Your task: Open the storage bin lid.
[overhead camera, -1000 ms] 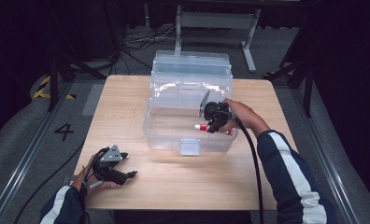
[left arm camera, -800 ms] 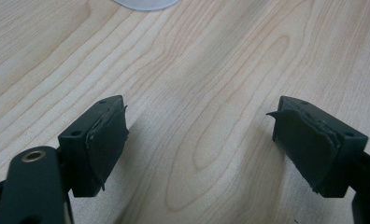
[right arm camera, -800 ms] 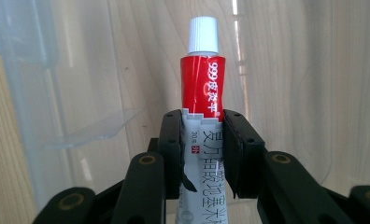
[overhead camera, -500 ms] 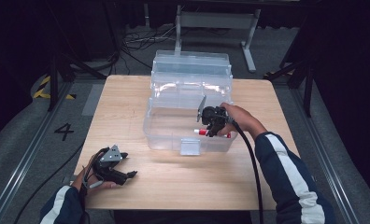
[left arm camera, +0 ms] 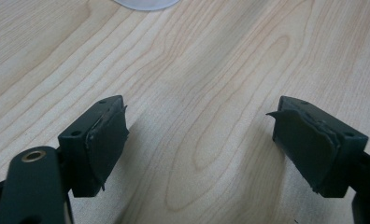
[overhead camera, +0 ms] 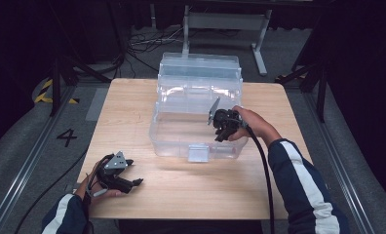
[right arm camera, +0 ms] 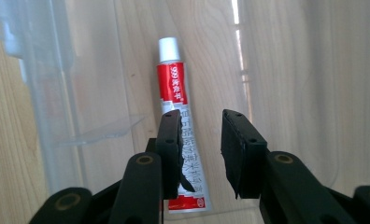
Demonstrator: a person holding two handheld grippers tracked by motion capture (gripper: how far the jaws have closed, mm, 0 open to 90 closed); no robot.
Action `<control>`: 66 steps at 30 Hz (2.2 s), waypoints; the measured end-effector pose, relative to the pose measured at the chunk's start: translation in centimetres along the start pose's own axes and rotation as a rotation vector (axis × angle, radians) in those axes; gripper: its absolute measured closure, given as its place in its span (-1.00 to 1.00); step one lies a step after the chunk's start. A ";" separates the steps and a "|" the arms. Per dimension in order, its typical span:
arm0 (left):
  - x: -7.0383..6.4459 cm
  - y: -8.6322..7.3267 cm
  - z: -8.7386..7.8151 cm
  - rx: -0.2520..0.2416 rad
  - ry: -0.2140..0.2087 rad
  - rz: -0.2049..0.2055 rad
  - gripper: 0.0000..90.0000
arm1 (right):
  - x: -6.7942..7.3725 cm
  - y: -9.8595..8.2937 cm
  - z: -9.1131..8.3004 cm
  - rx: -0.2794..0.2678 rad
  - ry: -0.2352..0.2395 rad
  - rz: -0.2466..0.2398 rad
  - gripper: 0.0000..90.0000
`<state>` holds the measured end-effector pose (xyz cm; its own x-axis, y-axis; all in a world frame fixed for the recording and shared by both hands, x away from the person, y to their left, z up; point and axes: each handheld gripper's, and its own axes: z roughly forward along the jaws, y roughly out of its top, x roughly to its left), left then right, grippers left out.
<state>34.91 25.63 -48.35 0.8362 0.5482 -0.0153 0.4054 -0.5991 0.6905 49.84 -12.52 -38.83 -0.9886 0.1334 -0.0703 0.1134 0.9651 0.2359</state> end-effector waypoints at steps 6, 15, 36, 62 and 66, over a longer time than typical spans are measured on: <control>0.0 0.0 0.0 -0.001 0.003 -0.003 -0.60 | 0.2 -0.7 -1.4 -0.078 -0.028 0.014 0.53; 0.0 0.0 0.0 0.002 0.005 -0.005 -0.60 | 0.4 -2.3 -3.4 -0.227 -0.085 0.055 0.49; 0.2 2.4 -0.2 0.024 0.048 -0.025 -0.44 | 0.1 -6.5 -7.2 -0.519 -0.265 0.156 0.39; -0.3 11.7 -1.6 -0.152 0.065 0.132 -0.18 | -5.8 -4.5 -9.7 -0.626 -0.411 0.298 0.16; 0.0 12.3 -0.6 -0.134 0.045 0.139 -0.15 | -6.8 -3.8 -9.1 -0.603 -0.400 0.310 0.14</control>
<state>39.67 18.60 -39.43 0.8622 0.4928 0.1172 0.2319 -0.5897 0.7736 55.18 -19.15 -30.41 -0.7968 0.5581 -0.2315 0.1919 0.5971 0.7789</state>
